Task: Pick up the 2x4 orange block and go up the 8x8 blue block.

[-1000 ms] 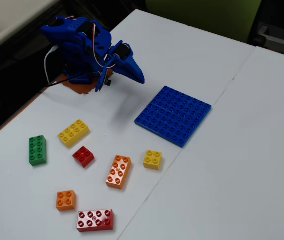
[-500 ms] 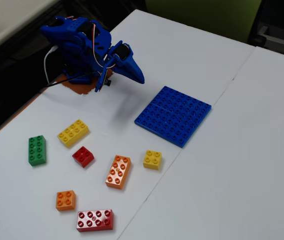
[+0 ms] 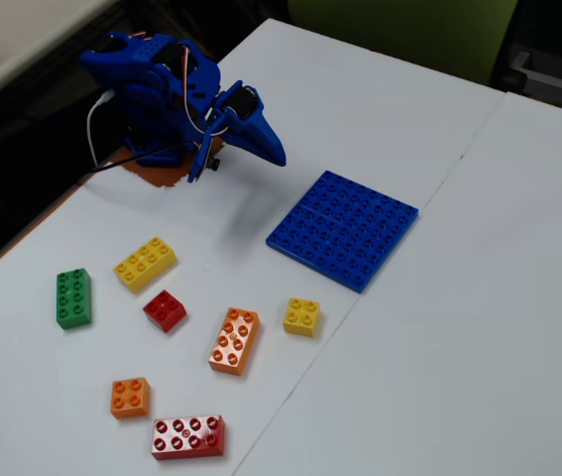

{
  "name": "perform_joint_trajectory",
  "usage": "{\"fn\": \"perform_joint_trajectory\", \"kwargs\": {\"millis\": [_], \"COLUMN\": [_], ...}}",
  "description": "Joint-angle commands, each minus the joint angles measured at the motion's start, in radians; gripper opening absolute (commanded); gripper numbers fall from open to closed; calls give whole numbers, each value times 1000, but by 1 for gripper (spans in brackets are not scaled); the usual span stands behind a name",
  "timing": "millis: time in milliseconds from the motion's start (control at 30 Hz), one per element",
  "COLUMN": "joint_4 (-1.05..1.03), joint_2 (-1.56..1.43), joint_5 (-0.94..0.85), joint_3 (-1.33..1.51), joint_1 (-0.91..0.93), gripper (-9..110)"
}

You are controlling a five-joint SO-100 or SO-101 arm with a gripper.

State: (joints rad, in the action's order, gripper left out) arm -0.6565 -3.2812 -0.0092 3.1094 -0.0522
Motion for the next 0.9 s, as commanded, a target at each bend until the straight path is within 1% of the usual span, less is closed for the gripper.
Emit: {"fn": "perform_joint_trajectory", "kwargs": {"millis": [0, 167, 367, 567, 800, 867], "joint_4": [31, 167, 207, 186, 6, -15], "joint_2": [-21, 46, 184, 388, 692, 759], "joint_5": [-32, -64, -190, -236, -365, -368], "joint_3": [38, 25, -101, -313, -669, -741], "joint_1": [-6, -9, 9, 37, 69, 83], "gripper": [0, 0, 0, 0, 0, 0]}}
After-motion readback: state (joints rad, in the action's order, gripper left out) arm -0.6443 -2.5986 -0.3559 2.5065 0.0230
